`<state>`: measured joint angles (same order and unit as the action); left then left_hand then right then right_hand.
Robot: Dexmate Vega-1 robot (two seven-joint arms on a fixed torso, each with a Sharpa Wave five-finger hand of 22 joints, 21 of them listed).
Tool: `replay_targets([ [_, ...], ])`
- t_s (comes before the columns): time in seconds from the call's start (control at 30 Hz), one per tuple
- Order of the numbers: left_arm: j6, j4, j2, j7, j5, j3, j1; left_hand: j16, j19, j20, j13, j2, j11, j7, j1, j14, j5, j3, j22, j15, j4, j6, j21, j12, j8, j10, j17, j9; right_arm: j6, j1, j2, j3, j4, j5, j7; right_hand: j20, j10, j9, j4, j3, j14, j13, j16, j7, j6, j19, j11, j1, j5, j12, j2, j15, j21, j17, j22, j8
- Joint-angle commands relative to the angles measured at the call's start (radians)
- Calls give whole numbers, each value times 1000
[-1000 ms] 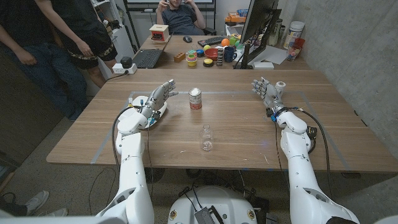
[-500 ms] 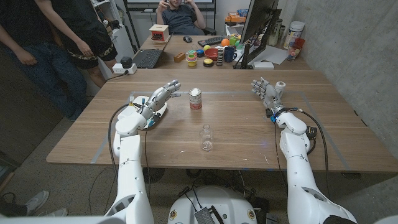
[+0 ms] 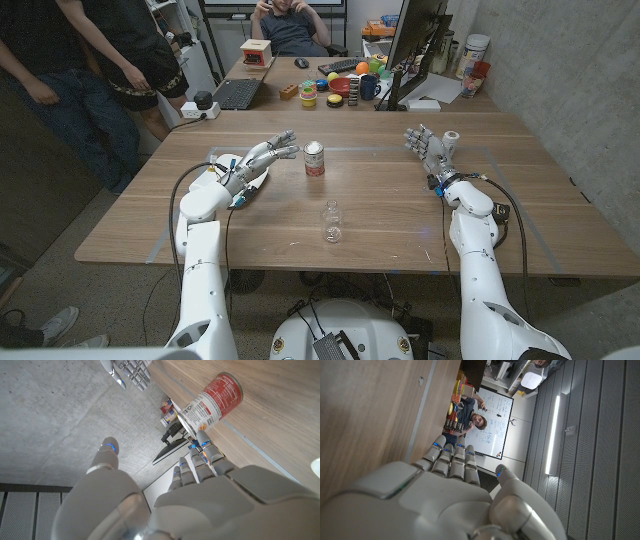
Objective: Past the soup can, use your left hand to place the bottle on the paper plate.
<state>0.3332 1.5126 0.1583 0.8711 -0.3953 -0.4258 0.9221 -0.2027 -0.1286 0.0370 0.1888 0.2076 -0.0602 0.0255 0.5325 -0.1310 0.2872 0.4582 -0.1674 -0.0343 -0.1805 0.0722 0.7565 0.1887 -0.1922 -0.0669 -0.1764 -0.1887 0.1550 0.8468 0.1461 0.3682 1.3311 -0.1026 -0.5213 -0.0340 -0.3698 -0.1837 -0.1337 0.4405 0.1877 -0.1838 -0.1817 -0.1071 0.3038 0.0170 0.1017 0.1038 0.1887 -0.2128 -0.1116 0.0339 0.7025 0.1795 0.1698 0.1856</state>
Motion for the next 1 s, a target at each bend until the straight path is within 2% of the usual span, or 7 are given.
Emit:
replay_targets([
  [0.03, 65, 14, -42, 82, 8, 14, 18, 6, 1, 8, 4, 2, 12, 17, 14, 4, -5, -26, -3, -29, -1, 21, -11, 1, 4, 9, -5, -4, -11, 22, 16, -6, 40, -14, 9, -37, -5, -4, -8, -2, 10, -6, -9, -3, 2, -8, 4, -15, 5, -5, -8, -3, -1, 1, 5, 5],
  [0.13, 74, 11, -55, 106, 13, 17, 19, 8, 2, 4, 5, 2, 18, 34, 22, 9, -6, -51, -3, -24, -2, 49, -22, 2, 9, 19, -6, -5, -15, 28, 19, -8, 49, -15, 10, -38, -5, -4, -9, -3, 9, -6, -8, -4, 2, -8, 3, -17, 5, -5, -8, -2, -2, 1, 5, 5],
  [0.17, 95, 16, -57, 90, -2, 18, 25, 10, 2, 5, 6, 2, 23, 41, 29, 15, -7, -74, -3, -24, -2, 77, -31, 0, 13, 33, -7, -5, -13, 30, 22, -8, 52, -15, 13, -37, -5, -4, -9, -3, 10, -6, -8, -5, 2, -8, 3, -18, 5, -5, -7, -3, -2, 1, 5, 5],
  [0.2, 89, 9, -63, 112, 13, 18, 20, 11, 3, 5, 7, 2, 23, 46, 32, 18, -7, -83, -3, -23, -2, 87, -35, 1, 14, 37, -7, -5, -15, 32, 23, -8, 56, -14, 13, -37, -5, -4, -10, -4, 10, -6, -8, -4, 2, -8, 3, -18, 5, -5, -7, -2, -2, 1, 5, 5],
  [0.37, 92, 27, -74, 146, 16, 27, 29, 13, 8, 3, 8, 2, 31, 60, 37, 26, -8, -110, -3, -20, -1, 102, -48, 1, 12, 49, -8, -6, -17, 44, 30, -13, 75, -19, 20, -37, -5, -4, -12, -7, 10, -6, -8, -4, 1, -9, 5, -23, 6, -5, -5, -2, -5, 1, 5, 5],
  [0.77, 139, 61, -91, 222, 50, 61, 43, 17, 21, -5, 10, 2, 46, 76, 49, 52, -7, -165, -3, -6, 0, 126, -76, 1, 7, 80, -9, -7, -26, 78, 45, -29, 133, -28, 33, -37, -5, -4, -15, -11, 11, -6, -8, -4, 0, -11, 1, -31, 8, -5, -4, -2, -10, 0, 5, 5],
  [1.0, 172, 66, -99, 237, 50, 72, 51, 19, 32, -12, 11, 2, 57, 78, 45, 75, -6, -214, -4, 9, 4, 140, -99, 2, 5, 98, -10, -8, -32, 94, 51, -33, 156, -31, 42, -38, -4, -4, -16, -13, 11, -6, -7, -5, 0, -12, 2, -34, 9, -4, -3, -1, -13, -1, 5, 5],
])
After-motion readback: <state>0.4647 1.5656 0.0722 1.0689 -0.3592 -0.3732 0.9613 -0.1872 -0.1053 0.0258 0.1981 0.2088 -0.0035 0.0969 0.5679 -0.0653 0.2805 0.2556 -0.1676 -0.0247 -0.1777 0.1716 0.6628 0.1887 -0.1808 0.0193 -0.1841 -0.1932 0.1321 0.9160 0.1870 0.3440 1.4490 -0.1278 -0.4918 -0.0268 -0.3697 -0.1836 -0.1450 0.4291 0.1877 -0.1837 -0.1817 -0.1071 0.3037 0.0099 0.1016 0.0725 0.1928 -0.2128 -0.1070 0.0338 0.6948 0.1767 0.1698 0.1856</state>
